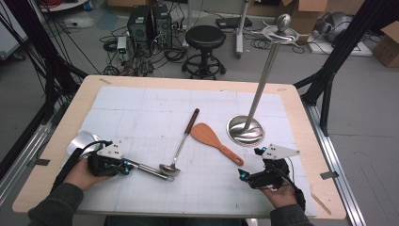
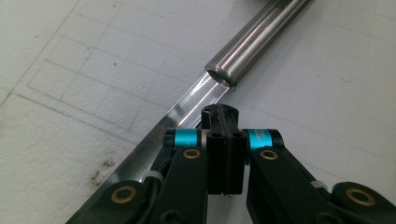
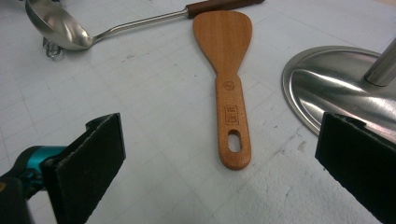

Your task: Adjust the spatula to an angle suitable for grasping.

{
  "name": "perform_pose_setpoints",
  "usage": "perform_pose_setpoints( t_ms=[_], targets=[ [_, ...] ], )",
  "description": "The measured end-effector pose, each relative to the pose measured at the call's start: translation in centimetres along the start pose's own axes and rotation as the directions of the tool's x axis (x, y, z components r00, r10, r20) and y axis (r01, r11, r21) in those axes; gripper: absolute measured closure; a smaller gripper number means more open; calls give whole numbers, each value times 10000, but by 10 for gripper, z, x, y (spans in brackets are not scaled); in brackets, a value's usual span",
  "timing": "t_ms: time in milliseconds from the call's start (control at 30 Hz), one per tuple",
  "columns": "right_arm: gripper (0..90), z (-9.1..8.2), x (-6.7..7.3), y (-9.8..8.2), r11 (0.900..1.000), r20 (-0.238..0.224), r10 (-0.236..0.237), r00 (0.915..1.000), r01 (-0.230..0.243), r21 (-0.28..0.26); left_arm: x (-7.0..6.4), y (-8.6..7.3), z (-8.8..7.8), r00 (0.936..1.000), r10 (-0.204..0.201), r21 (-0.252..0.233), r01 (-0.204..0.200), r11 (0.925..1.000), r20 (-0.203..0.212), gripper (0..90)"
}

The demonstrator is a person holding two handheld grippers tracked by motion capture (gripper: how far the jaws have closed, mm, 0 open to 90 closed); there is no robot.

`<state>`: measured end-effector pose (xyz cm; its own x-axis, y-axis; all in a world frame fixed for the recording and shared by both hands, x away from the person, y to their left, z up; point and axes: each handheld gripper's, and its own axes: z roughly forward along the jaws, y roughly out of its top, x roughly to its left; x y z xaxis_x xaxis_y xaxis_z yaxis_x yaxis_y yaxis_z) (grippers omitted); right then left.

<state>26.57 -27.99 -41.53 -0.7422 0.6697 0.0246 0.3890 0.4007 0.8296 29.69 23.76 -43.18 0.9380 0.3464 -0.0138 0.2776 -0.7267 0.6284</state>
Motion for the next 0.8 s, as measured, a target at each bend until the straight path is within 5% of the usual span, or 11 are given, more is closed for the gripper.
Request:
perform_pose_setpoints(
  t_ms=[800],
  targets=[
    [2, 1, 0, 1, 10000, 0, -52, 10000, 52, -37, 7, 10, 1, 9991, -96, -412, 80, 9991, -402, 897]
  ],
)
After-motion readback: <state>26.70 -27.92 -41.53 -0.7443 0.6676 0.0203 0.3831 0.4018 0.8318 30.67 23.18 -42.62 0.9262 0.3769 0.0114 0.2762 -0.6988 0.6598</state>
